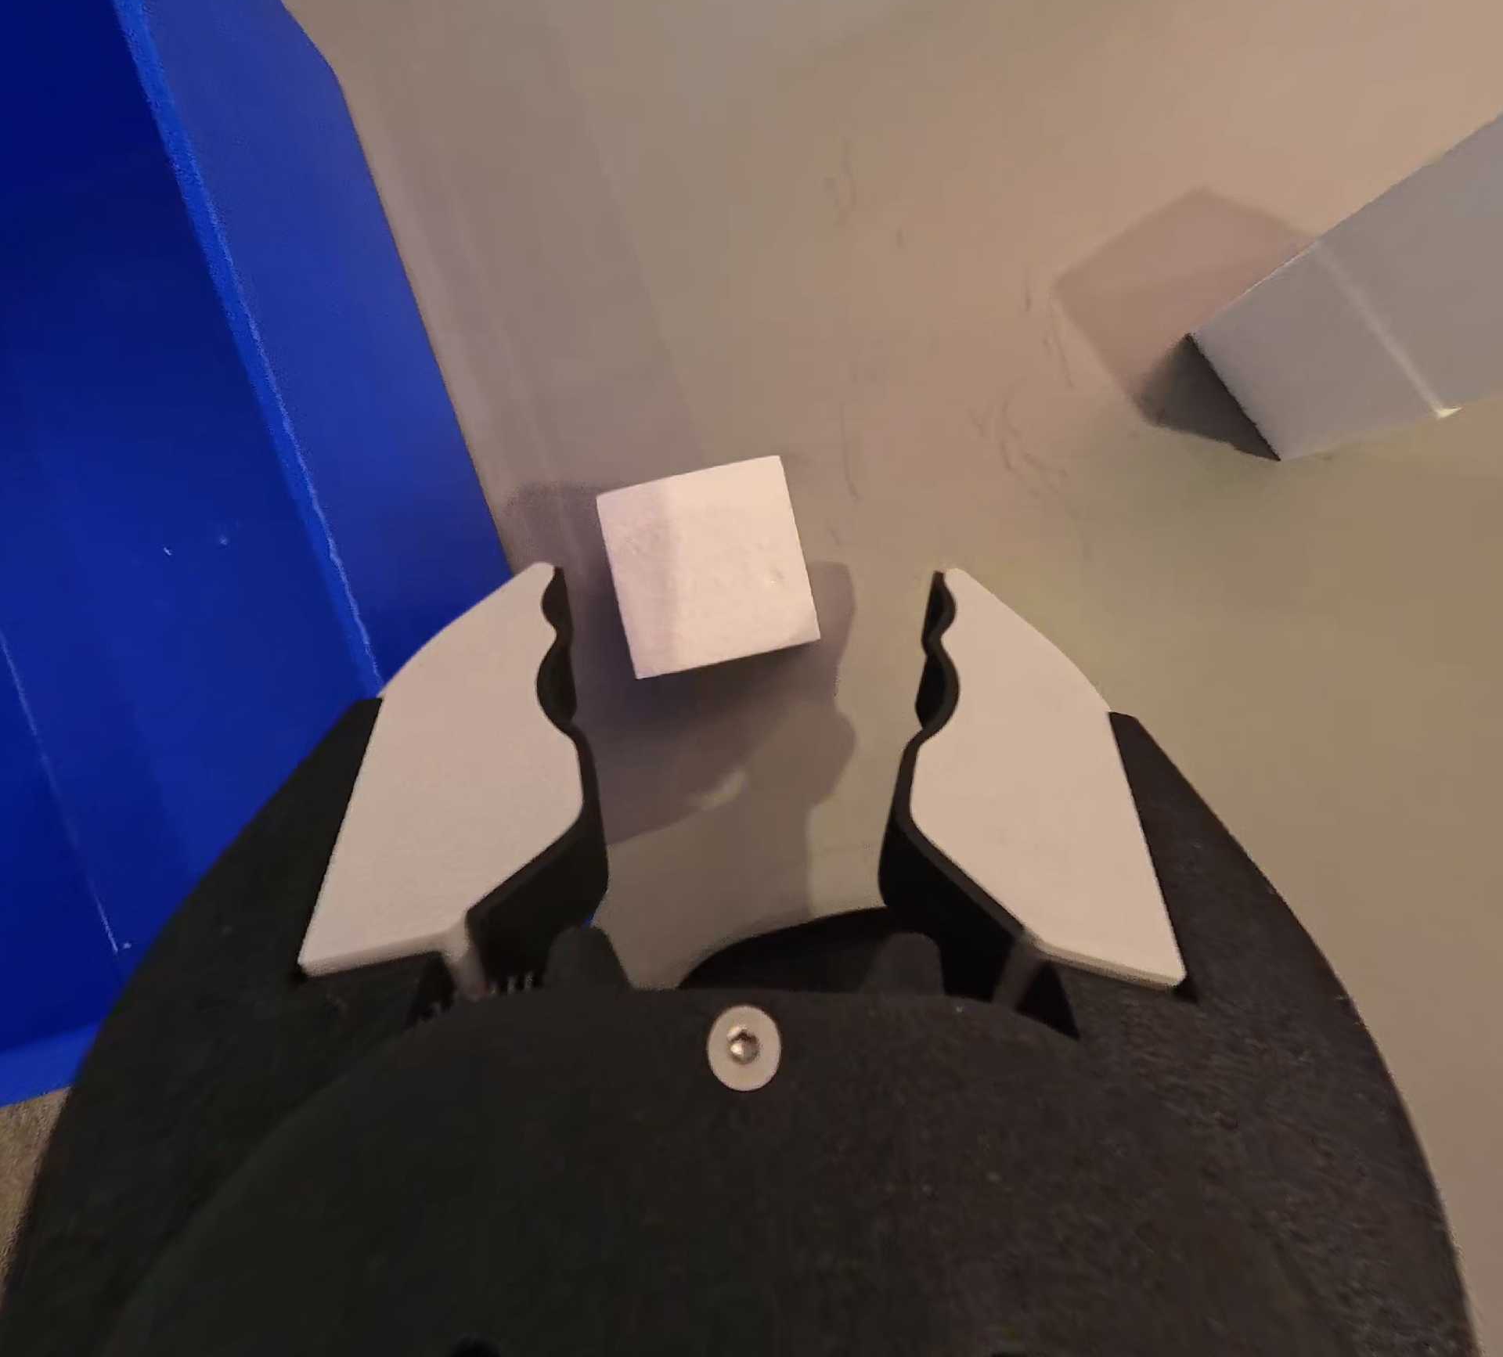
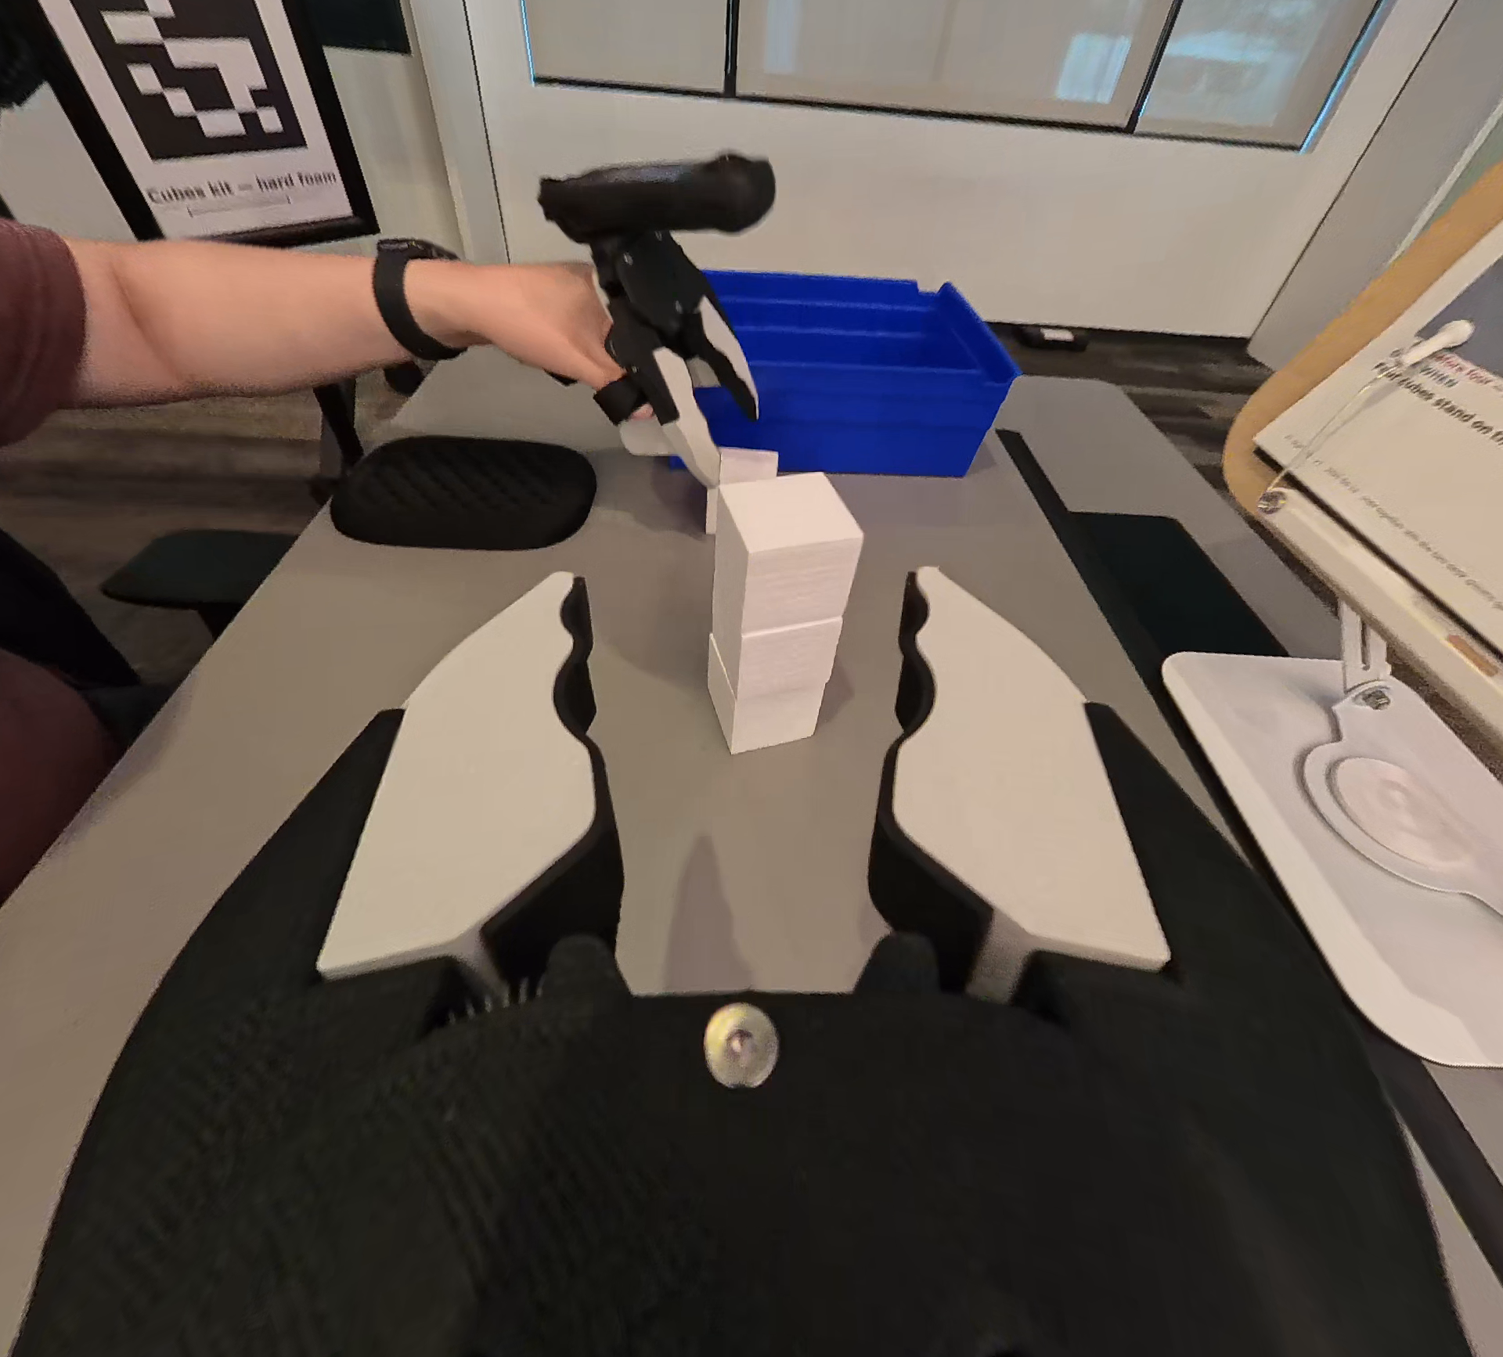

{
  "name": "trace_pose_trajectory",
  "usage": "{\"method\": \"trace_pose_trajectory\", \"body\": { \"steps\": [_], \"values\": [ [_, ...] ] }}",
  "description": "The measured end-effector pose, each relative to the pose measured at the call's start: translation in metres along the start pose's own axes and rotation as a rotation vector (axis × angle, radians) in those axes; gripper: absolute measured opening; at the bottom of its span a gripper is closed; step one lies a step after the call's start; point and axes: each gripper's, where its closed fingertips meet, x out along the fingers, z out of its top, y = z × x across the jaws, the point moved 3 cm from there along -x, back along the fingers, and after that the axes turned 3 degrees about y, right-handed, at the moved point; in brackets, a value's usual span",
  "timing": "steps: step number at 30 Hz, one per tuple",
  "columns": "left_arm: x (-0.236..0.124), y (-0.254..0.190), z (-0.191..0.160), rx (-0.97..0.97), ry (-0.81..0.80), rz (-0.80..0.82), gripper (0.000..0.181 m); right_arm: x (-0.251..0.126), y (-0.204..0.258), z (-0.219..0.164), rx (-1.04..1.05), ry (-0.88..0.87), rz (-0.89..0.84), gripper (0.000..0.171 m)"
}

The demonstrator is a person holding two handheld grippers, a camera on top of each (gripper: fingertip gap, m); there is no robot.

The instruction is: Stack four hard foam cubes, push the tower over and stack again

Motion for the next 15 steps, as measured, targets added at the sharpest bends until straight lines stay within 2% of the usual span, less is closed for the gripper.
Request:
{"method": "trace_pose_trajectory", "body": {
  "steps": [7, 15],
  "values": [
    [0.007, -0.01, 0.004, -0.009, 0.116, 0.01, 0.085, -0.02, -0.001, 0.008, -0.005, -0.056, -0.014, 0.073],
    [0.01, 0.006, 0.005, 0.037, 0.211, 0.195, 0.087, -0.032, -0.002, 0.011, 0.005, -0.095, 0.001, 0.073]
  ]
}}
